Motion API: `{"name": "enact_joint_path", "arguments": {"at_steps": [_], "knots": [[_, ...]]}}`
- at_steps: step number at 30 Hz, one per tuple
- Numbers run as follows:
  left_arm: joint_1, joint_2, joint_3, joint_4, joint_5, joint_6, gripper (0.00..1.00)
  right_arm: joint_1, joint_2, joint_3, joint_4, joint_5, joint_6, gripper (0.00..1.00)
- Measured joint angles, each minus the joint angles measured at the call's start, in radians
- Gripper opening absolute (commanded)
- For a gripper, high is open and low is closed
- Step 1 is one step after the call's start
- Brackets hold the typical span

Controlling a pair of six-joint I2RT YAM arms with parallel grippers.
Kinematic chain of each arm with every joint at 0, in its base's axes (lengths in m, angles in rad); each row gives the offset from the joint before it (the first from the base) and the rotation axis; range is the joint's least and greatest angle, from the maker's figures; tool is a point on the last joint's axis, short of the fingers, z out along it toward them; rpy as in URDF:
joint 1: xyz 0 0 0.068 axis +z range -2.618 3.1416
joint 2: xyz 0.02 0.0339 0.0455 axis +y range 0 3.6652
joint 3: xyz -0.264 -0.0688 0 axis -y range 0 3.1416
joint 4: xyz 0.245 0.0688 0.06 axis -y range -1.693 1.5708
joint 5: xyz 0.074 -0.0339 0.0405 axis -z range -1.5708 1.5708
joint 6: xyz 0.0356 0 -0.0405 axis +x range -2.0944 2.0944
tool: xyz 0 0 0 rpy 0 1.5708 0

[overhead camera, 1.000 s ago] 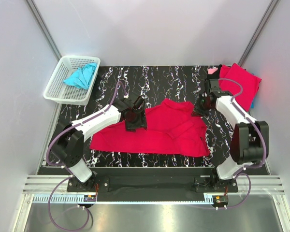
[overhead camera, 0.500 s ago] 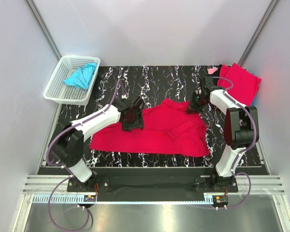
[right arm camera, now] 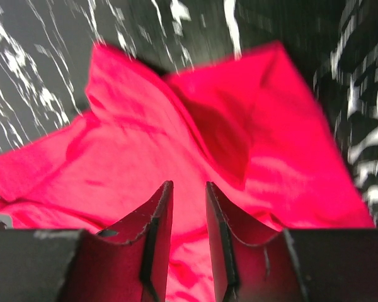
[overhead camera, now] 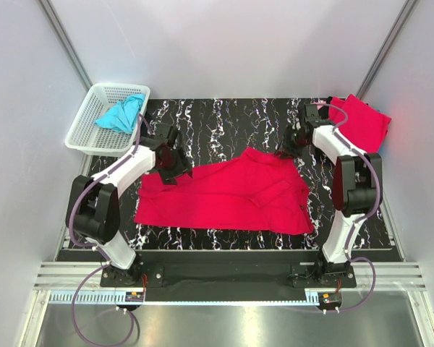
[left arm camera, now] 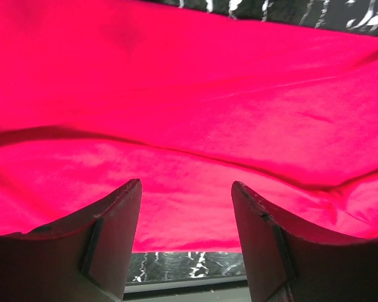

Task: Fold and stack the t-shirts
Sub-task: Fold the tshirt

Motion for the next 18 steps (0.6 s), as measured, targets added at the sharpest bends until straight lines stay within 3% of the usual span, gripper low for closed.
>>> {"name": "enact_joint_path", "arguments": {"at_steps": [5, 10, 14, 18], "knots": [[0.031, 0.026, -0.009, 0.04, 0.094, 0.016, 0.64, 0.0, 0.102, 0.117, 0.006, 0.019, 0.005, 0.34], [0.034, 0.032, -0.019, 0.068, 0.156, 0.027, 0.64, -0.001, 0.116, 0.11, -0.004, 0.022, 0.013, 0.34], [0.005, 0.032, -0.03, 0.076, 0.181, 0.037, 0.64, 0.0, 0.028, -0.018, 0.008, 0.019, 0.026, 0.34], [-0.106, 0.039, -0.02, 0.089, 0.187, 0.045, 0.63, 0.004, -0.109, -0.203, 0.011, 0.016, 0.039, 0.33]]}}
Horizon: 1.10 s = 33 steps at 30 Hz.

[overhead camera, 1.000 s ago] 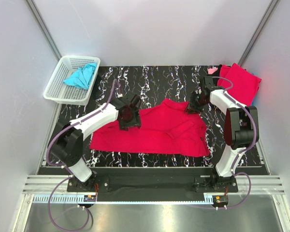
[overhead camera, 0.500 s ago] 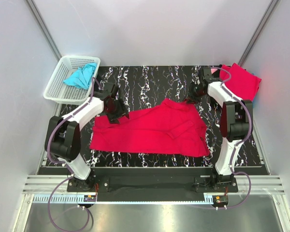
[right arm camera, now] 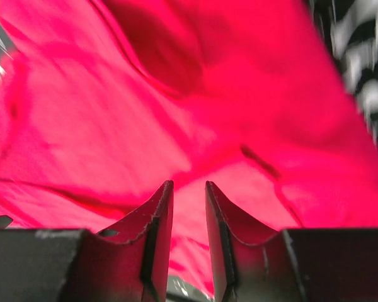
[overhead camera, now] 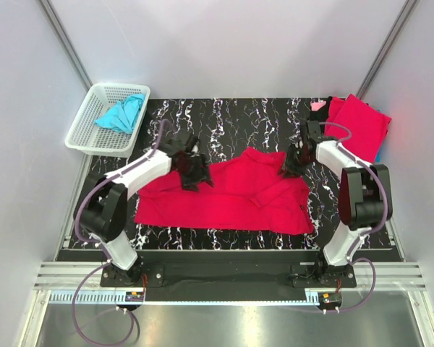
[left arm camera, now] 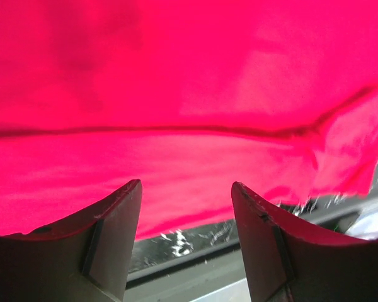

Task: Fold and stack the t-shirts
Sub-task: Fold the tshirt

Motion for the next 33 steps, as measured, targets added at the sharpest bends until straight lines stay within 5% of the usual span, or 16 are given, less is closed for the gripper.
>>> {"name": "enact_joint_path", "arguments": {"at_steps": [11, 33], "knots": [[-0.282, 0.276, 0.302, 0.028, 0.042, -0.051, 0.6, 0.007, -0.237, -0.18, -0.028, 0.069, 0.052, 0.34], [-0.459, 0.409, 0.414, 0.027, 0.019, -0.182, 0.48, 0.007, -0.29, -0.198, -0.075, 0.114, 0.059, 0.34]]}}
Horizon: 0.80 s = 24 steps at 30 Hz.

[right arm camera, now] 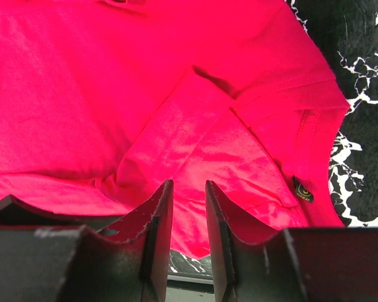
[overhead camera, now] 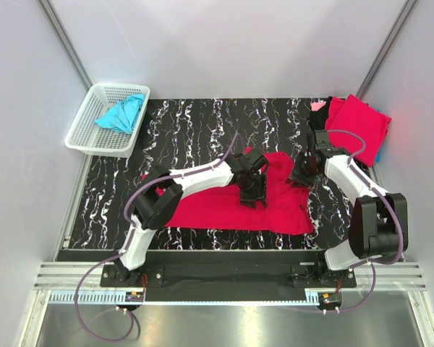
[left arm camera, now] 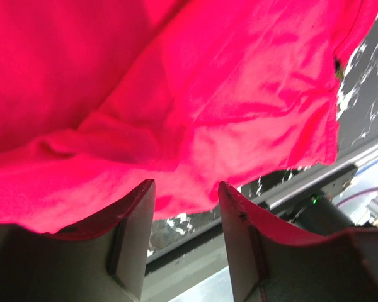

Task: Fold and stack the t-shirts
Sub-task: Fold the tshirt

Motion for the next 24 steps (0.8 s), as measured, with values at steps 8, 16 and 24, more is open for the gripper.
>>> {"name": "enact_joint_path", "arguments": {"at_steps": [8, 16, 24], "knots": [[-0.001, 0.068, 0.069, 0.003, -0.044, -0.023, 0.42, 0.0, -0.035, -0.006, -0.015, 0.014, -0.002, 0.34], [-0.001, 0.088, 0.073, -0.003, -0.089, -0.04, 0.17, 0.0, -0.038, -0.006, -0.026, 0.017, -0.007, 0.34], [-0.001, 0.087, 0.073, -0.026, -0.145, -0.036, 0.0, 0.0, -0.038, -0.011, -0.027, 0.017, -0.009, 0.33]]}}
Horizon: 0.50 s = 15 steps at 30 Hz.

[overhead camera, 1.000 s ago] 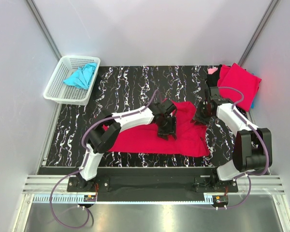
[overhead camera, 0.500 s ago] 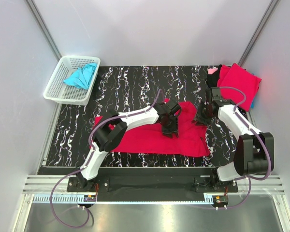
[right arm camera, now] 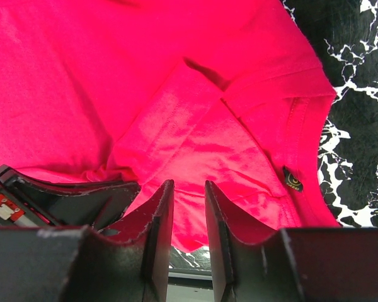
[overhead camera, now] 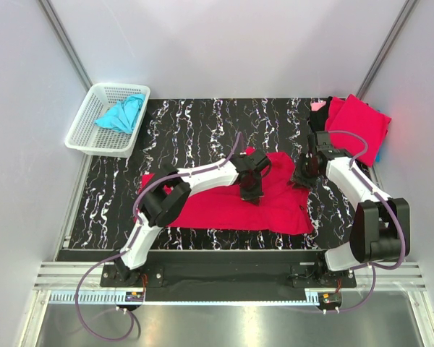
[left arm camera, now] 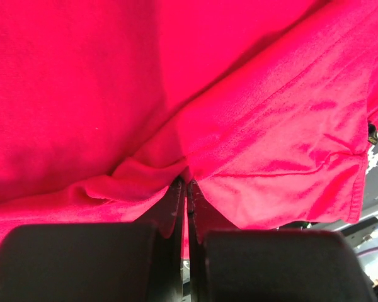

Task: Fold and stack the t-shirts
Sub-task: Fold the tshirt

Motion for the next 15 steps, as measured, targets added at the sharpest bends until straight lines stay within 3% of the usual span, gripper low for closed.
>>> {"name": "enact_joint_path", "arguments": {"at_steps": [15], "knots": [[0.061, -0.043, 0.107, -0.089, -0.108, 0.063, 0.0, 0.0, 0.004, -0.026, -0.003, -0.003, -0.011, 0.32]]}}
